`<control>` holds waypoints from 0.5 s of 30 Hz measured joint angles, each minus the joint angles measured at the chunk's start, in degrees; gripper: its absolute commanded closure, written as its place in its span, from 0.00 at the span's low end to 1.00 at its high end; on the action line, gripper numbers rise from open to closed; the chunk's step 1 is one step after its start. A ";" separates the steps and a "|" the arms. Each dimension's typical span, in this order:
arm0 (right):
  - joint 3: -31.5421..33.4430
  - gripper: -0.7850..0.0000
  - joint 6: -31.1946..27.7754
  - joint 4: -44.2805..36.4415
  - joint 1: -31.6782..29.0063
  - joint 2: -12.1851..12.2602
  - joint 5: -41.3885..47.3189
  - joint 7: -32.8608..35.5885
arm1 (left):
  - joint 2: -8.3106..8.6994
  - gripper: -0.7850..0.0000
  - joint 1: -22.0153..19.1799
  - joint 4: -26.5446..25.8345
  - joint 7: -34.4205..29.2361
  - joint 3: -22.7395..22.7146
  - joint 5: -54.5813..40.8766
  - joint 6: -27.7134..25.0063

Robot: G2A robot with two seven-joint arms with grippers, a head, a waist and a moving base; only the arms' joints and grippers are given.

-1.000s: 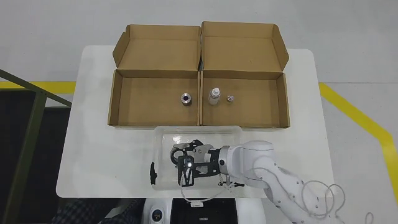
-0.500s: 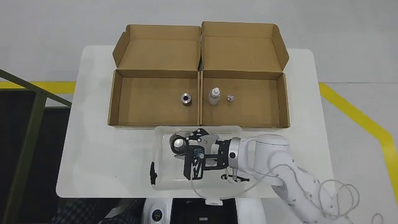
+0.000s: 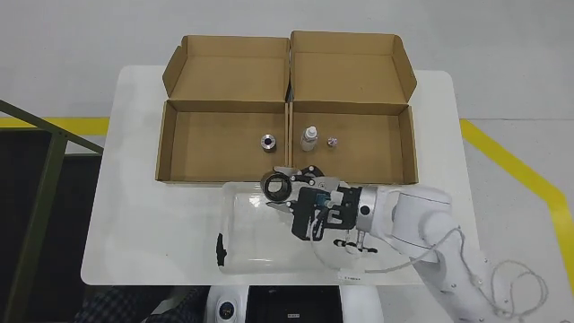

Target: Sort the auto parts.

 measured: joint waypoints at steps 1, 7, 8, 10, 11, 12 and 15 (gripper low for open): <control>0.43 1.00 0.02 -0.13 -0.19 0.08 0.17 -0.13 | 0.00 0.00 0.00 0.00 0.00 0.00 0.00 0.00; 2.49 1.00 -0.05 -0.10 -0.80 0.51 1.25 -0.77 | 0.00 0.00 0.00 0.00 0.00 0.00 0.00 0.00; 2.63 1.00 -0.05 -0.02 -0.82 0.55 1.39 -0.85 | 0.00 0.00 0.00 0.00 0.00 0.00 0.00 0.00; 2.85 1.00 -0.04 0.10 -0.82 0.64 1.64 -1.00 | 0.00 0.00 0.00 0.00 0.00 0.00 0.00 0.00; 2.90 1.00 -0.04 0.12 -0.80 0.67 1.71 -1.03 | 0.00 0.00 0.00 0.00 0.00 0.00 0.00 0.00; 2.94 1.00 0.00 0.14 -0.76 0.72 1.79 -1.05 | 0.00 0.00 0.00 0.00 0.00 0.00 0.00 0.00; 2.86 1.00 0.16 0.28 -0.55 0.79 1.91 -1.04 | 0.00 0.00 0.00 0.00 0.00 0.00 0.00 0.00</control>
